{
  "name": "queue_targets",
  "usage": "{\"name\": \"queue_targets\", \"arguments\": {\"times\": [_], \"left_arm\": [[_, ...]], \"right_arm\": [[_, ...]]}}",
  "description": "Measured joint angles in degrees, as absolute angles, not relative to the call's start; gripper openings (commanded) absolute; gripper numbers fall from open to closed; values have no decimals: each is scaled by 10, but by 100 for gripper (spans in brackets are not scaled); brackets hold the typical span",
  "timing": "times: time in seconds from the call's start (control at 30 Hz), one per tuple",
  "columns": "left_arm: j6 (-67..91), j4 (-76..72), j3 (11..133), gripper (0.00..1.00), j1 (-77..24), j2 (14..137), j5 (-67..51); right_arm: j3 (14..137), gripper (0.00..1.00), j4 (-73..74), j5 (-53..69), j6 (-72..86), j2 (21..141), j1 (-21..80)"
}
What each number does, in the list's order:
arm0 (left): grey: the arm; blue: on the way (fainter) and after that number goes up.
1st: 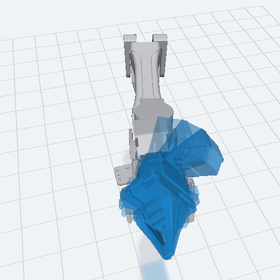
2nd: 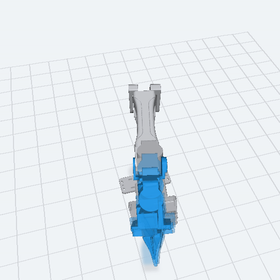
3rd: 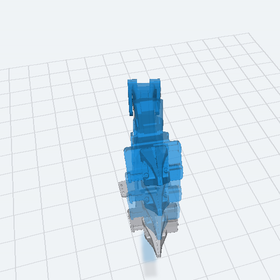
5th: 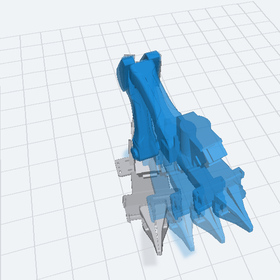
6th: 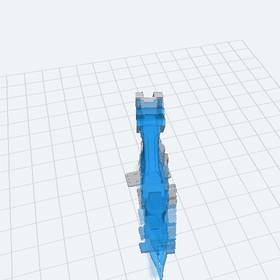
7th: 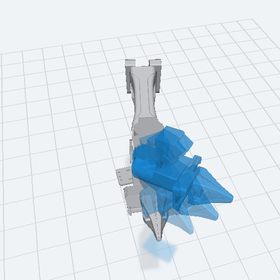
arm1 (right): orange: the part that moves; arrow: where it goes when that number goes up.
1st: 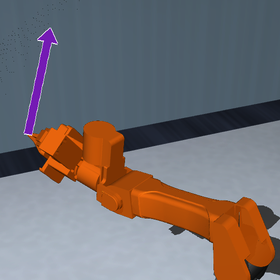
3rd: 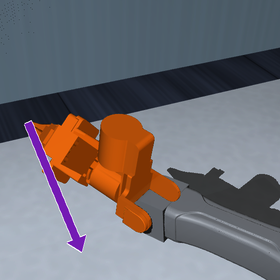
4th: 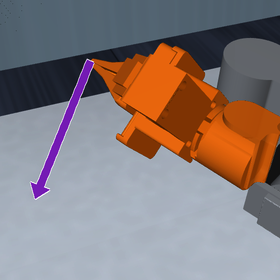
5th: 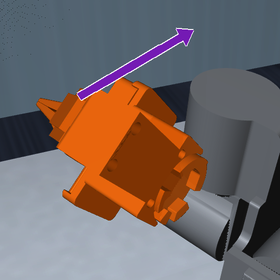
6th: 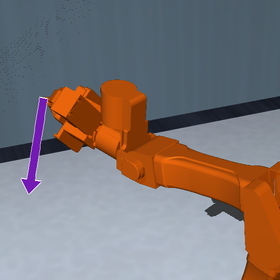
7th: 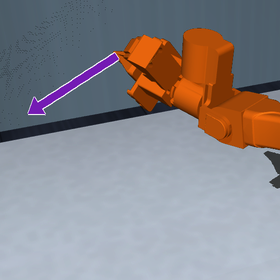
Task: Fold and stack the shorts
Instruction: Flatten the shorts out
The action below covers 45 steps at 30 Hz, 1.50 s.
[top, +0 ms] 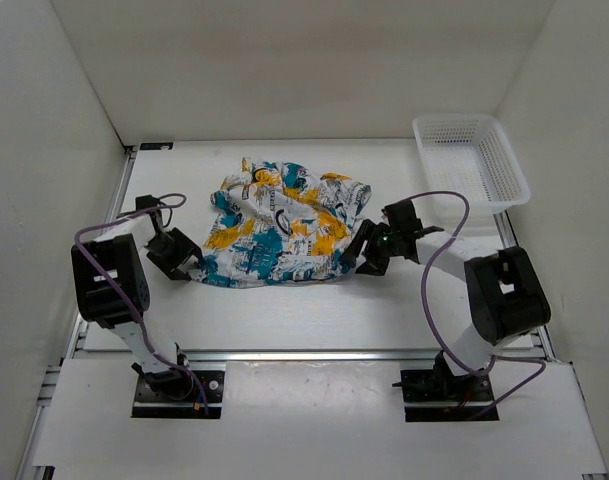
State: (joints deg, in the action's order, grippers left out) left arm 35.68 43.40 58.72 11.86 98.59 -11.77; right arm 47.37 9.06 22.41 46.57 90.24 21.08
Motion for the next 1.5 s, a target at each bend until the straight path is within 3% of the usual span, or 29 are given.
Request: {"name": "queue_targets", "arguments": {"times": [0.1,0.13,0.2,0.23,0.53,0.73,0.83,0.87,0.93,0.97,1.0,1.03,1.07,1.13,1.2,1.23,1.27,1.3,1.33,1.43,1.5], "left_arm": [[358,430,596,43,119,1001,-116],[357,430,599,26,119,1003,-114],[362,432,604,12,119,1006,-112],[360,432,609,10,119,1008,-112],[361,444,666,10,119,1019,-128],[371,475,868,10,114,1013,-175],[373,462,917,10,110,967,-182],[373,461,912,13,110,937,-181],[369,458,879,62,110,877,-180],[366,451,851,86,110,848,-175],[365,455,812,100,110,816,-168],[359,459,781,100,110,797,-164],[359,464,747,100,110,784,-158],[354,481,699,100,111,789,-149],[349,494,674,83,110,813,-140],[347,499,668,69,110,822,-136],[344,502,664,51,109,828,-132],[346,505,663,22,107,830,-127],[344,505,663,11,104,829,-123],[335,505,664,11,92,831,-114],[333,505,664,27,86,839,-112]], "right_arm": [[490,56,75,231,468,942,209],[498,39,70,233,471,956,209],[513,16,67,235,470,976,209],[522,0,67,236,474,986,209],[711,0,169,197,428,1016,198],[1025,0,271,181,385,1093,154],[1073,0,282,159,356,1061,155],[1047,0,284,149,346,1029,159],[971,6,291,123,331,956,170],[918,17,284,109,325,919,176],[852,48,289,91,318,875,183],[795,64,300,79,319,842,187],[740,73,303,65,315,816,189],[662,76,331,41,315,798,188],[618,76,362,15,318,807,184],[608,70,373,5,322,808,183],[602,65,382,-5,324,808,181],[602,57,387,-14,327,804,180],[602,41,385,-22,328,797,180],[602,23,382,-27,341,771,178],[601,23,372,-13,350,760,173]]}}
